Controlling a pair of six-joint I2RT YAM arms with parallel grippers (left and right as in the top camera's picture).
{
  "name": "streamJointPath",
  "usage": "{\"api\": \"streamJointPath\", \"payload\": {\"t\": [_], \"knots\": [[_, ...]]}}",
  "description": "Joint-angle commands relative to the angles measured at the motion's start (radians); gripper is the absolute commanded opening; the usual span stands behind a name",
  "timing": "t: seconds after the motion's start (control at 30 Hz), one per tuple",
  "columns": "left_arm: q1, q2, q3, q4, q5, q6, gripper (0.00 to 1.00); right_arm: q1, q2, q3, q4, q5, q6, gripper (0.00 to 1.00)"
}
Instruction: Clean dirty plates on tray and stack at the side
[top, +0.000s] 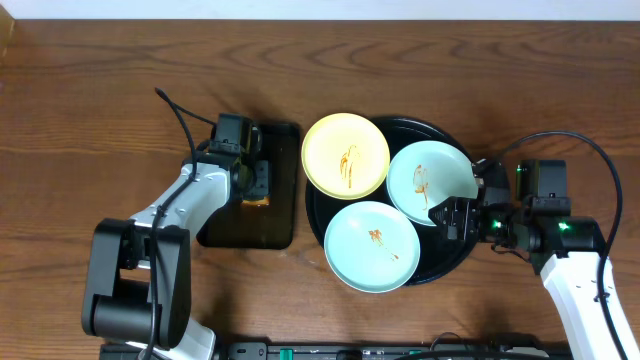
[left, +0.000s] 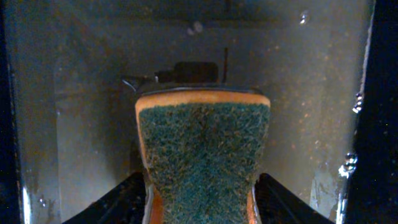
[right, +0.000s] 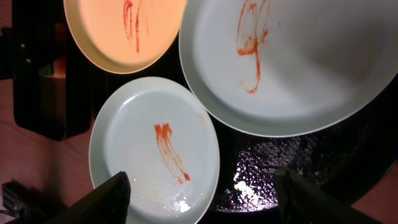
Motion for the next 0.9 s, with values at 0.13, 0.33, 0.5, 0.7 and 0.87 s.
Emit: {"api": "streamJointPath", "payload": {"t": [0.13,0.33,0.5,0.7,0.87], "knots": [[-0.002,-0.034,0.020,0.018,-0.028,0.000,0.59,0.008,0.005,0.013,0.000,0.010,0.004,0.72],[-0.002,-0.074,0.020,0.001,-0.027,-0.035,0.55,0.008,0.005,0.013,0.000,0.028,0.010,0.70],[-0.009,-0.070,0.012,-0.021,-0.020,-0.041,0.54,0.008,0.005,0.013,-0.001,0.028,0.015,0.70],[-0.015,-0.066,-0.012,-0.016,-0.020,-0.041,0.54,0.008,0.005,0.013,-0.001,0.028,0.016,0.70],[-0.015,-0.050,-0.029,0.002,-0.019,-0.041,0.52,0.008,0.005,0.013,-0.003,0.028,0.019,0.70]]}}
